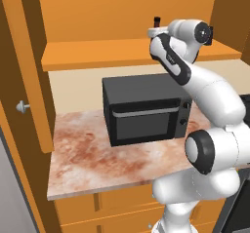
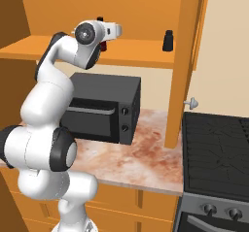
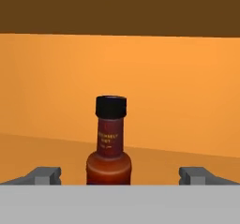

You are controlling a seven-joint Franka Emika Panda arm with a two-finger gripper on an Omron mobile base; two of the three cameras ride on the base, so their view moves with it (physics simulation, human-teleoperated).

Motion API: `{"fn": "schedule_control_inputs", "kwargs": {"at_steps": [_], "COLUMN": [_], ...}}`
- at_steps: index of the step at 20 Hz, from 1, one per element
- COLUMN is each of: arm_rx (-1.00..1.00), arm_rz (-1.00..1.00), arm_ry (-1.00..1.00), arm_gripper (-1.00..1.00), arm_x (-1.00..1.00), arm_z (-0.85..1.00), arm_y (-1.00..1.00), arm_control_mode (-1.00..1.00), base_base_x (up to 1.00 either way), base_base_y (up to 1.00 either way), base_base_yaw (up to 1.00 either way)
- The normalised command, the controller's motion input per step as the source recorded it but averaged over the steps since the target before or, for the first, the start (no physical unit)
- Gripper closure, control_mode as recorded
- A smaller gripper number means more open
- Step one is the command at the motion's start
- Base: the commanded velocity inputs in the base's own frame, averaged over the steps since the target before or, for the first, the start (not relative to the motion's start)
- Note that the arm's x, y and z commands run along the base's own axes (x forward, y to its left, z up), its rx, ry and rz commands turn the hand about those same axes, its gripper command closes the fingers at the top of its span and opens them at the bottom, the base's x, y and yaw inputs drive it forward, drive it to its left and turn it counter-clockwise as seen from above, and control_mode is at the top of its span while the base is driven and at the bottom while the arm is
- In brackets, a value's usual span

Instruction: Take 2 condiments from the cabinet and move them on the counter near the stove.Make sure the condiments are lined up with each other, next to each other.

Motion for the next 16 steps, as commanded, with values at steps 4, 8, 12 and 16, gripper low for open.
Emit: {"fn": "schedule_control_inputs", "kwargs": {"at_steps": [4,8,12,16], "arm_rx": [-0.07,-0.02,0.0,0.0], "arm_rz": [0.03,0.01,0.0,0.0], "arm_ry": [0.0,0.0,0.0,0.0], "arm_gripper": [-1.0,-1.0,-1.0,-1.0], "arm_x": [0.0,0.0,0.02,0.09], "arm_z": [-0.18,-0.02,0.0,0.0], "arm_y": [0.07,0.01,0.0,0.05], "arm_control_mode": [-1.0,-1.0,-1.0,-1.0], "base_base_x": [0.0,0.0,0.0,0.0], "base_base_y": [0.0,0.0,0.0,0.0], "base_base_yaw": [0.0,0.0,0.0,0.0]}}
